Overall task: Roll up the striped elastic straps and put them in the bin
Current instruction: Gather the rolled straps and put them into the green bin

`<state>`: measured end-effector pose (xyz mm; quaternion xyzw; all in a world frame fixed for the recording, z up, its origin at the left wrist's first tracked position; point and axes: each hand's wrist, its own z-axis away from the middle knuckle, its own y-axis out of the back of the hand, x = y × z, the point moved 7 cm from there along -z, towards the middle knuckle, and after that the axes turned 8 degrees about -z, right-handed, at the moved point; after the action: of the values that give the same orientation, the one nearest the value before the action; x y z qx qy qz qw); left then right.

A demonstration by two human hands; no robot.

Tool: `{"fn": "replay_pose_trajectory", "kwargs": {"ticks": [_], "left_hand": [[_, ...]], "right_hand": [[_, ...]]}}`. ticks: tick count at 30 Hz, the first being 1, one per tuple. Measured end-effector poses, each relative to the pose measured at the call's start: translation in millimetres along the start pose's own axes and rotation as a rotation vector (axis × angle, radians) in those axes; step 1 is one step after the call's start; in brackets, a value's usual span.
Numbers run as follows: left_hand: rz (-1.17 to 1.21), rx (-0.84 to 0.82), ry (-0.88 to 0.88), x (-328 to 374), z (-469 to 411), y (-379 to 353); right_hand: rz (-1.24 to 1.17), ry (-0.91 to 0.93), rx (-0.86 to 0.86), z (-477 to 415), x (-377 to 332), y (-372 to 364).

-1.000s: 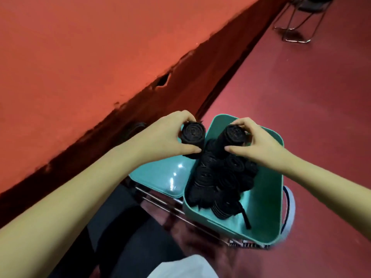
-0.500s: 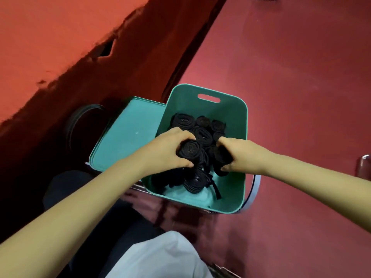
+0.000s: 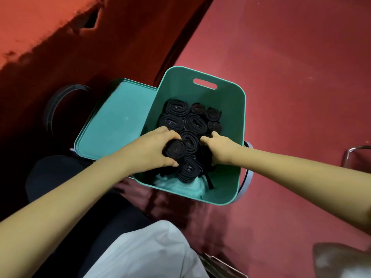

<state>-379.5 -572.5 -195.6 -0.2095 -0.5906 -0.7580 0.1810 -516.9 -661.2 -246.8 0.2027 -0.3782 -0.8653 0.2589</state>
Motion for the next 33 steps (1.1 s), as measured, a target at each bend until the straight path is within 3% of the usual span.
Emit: {"fn": "replay_pose_trajectory", "kwargs": {"ticks": [10,18,22,26,30,33], "left_hand": [[-0.028,-0.039,0.013,-1,-6,-10],[-0.013,-0.073,0.030,2,-18,-22],[0.008,-0.070,0.039,-2,-16,-24],[0.007,-0.057,0.031,-1,-16,-22],[0.047,0.003,0.012,9,-20,-14],[0.101,0.052,-0.004,17,-23,-10]], "right_hand": [[-0.496,-0.135,0.010,-12,24,-3],[-0.300,-0.105,0.045,-21,22,-19],[-0.243,-0.104,-0.026,-21,20,-12],[-0.246,-0.026,0.017,-1,10,12],[-0.658,0.199,-0.038,25,-16,24],[-0.718,0.260,0.002,34,-30,25]]}}
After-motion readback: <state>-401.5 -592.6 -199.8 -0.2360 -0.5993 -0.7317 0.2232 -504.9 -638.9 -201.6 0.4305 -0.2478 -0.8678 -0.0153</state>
